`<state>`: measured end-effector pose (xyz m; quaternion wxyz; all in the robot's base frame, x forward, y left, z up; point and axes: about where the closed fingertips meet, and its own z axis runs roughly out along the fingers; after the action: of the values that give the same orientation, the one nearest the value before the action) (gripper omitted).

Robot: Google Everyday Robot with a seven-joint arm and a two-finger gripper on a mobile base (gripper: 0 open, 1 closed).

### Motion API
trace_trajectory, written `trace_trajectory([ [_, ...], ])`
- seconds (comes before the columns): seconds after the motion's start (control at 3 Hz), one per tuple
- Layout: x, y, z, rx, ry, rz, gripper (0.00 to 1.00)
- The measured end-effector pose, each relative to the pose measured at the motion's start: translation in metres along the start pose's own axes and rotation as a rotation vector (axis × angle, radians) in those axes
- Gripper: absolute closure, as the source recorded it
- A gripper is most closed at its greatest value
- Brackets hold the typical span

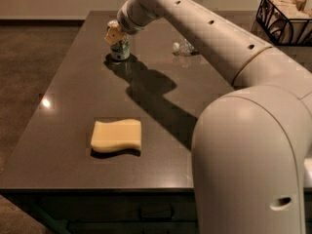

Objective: Move 7up can near sponge

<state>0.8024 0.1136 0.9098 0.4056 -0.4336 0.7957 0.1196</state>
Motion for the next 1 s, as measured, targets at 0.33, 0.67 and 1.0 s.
trace_trajectory([
  [0.33, 0.004, 0.005, -0.022, -0.068, -0.014, -0.025, 0.88],
  [0.67, 0.02, 0.015, -0.06, -0.156, -0.032, -0.068, 1.0],
  [1.0, 0.042, 0.026, -0.104, -0.236, -0.059, -0.103, 1.0],
])
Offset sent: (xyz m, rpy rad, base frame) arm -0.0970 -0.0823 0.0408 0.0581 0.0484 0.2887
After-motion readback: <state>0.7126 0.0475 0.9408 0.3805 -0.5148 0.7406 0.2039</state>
